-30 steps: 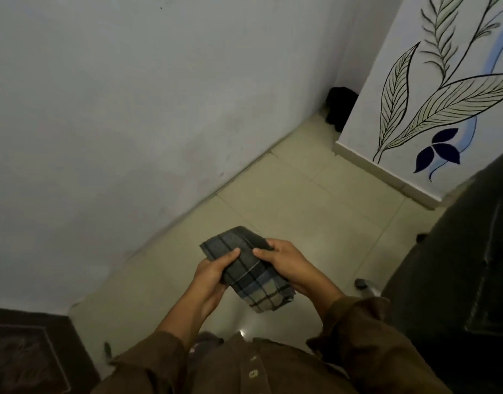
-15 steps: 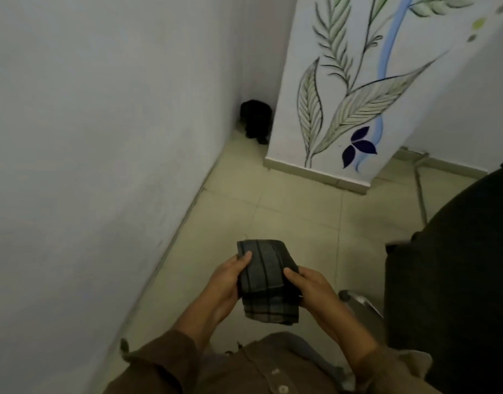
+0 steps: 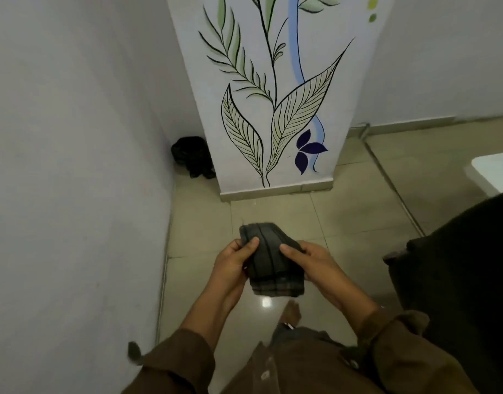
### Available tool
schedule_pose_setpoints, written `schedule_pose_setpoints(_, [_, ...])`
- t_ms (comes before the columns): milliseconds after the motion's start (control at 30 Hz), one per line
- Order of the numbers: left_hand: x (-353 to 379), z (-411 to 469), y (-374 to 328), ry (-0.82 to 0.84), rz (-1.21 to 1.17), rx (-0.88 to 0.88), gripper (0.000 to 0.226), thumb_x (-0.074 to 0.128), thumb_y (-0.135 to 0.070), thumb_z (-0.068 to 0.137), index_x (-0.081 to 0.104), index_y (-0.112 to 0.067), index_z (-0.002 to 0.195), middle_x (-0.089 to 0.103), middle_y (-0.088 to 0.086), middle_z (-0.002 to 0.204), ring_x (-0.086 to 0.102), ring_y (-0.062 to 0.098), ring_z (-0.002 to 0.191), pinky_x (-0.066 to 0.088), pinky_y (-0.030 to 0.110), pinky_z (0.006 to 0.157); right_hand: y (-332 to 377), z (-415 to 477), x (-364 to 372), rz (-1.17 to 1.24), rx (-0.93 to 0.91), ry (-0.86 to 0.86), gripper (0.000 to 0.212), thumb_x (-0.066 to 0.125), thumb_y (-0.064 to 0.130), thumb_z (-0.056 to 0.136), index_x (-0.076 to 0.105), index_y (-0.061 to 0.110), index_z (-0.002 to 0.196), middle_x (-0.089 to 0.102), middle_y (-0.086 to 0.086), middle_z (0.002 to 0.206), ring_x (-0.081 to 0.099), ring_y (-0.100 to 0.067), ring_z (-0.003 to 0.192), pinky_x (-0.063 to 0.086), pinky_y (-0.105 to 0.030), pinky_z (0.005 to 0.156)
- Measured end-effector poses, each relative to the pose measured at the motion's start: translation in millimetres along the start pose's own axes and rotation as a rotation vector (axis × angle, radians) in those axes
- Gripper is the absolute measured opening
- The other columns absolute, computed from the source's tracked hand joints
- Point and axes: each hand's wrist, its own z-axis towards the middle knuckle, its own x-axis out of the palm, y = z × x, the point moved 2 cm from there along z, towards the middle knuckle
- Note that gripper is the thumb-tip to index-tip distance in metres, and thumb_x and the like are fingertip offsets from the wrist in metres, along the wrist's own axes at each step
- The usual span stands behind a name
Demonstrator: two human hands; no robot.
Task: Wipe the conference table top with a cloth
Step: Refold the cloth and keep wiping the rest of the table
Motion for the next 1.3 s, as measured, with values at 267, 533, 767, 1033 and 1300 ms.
schedule_pose_setpoints(267, [75.8, 148.8, -78.7, 0.083, 0.057, 0.023, 0.043, 0.066, -0.025, 0.079, 0.065, -0.012, 0.120, 0.073, 0.010, 0.113, 0.069, 0.027, 0.103, 0.057, 0.035, 0.075, 109.5, 143.8, -79.3, -0.097, -0.141, -0.111, 0.036, 0.070, 0.039, 0.088, 0.066, 0.005, 0.077, 0.067, -0.016, 0.077, 0.063, -0.018, 0.074, 0.051, -0.031, 0.070])
schedule_pose_setpoints(533, [158.4, 269.7, -101.1, 0.229, 0.160, -0.086, 0.044, 0.066, -0.028, 0.082, 0.066, -0.006, 0.120, 0.072, 0.015, 0.113, 0.068, 0.032, 0.106, 0.057, 0.041, 0.086, 123.3, 216.7, -150.2, -0.018, -0.017, -0.241, 0.031, 0.072, 0.036, 0.087, 0.068, 0.015, 0.109, 0.074, -0.001, 0.101, 0.072, -0.006, 0.088, 0.059, -0.023, 0.074])
schedule_pose_setpoints(767, [259.0, 393.0, -151.1, 0.531, 0.440, -0.148, 0.030, 0.071, -0.010, 0.083, 0.067, 0.003, 0.110, 0.074, 0.017, 0.101, 0.071, 0.028, 0.092, 0.058, 0.032, 0.074, 160.6, 294.8, -216.6, 0.011, -0.013, -0.570, 0.019, 0.069, 0.040, 0.089, 0.068, 0.032, 0.106, 0.071, 0.018, 0.096, 0.068, 0.000, 0.091, 0.051, -0.009, 0.066])
schedule_pose_setpoints(1033, [421.9, 476.3, -165.9, 0.836, 0.666, -0.168, 0.012, 0.070, -0.017, 0.087, 0.072, -0.012, 0.097, 0.076, 0.012, 0.097, 0.072, 0.029, 0.089, 0.059, 0.042, 0.081, 214.9, 308.2, -301.2, 0.131, -0.054, -1.011, 0.015, 0.059, 0.027, 0.098, 0.064, 0.040, 0.102, 0.070, 0.029, 0.086, 0.064, 0.014, 0.085, 0.052, -0.010, 0.072])
schedule_pose_setpoints(1300, [517.5, 448.8, -92.6, 1.436, 0.996, -0.250, 0.017, 0.063, -0.028, 0.093, 0.070, -0.017, 0.104, 0.077, -0.004, 0.093, 0.072, 0.009, 0.089, 0.053, 0.018, 0.073, 167.4, 244.9, -367.8, 0.572, -0.084, -1.521, 0.020, 0.056, 0.027, 0.099, 0.072, 0.022, 0.111, 0.075, -0.002, 0.107, 0.070, -0.018, 0.104, 0.056, -0.036, 0.089])
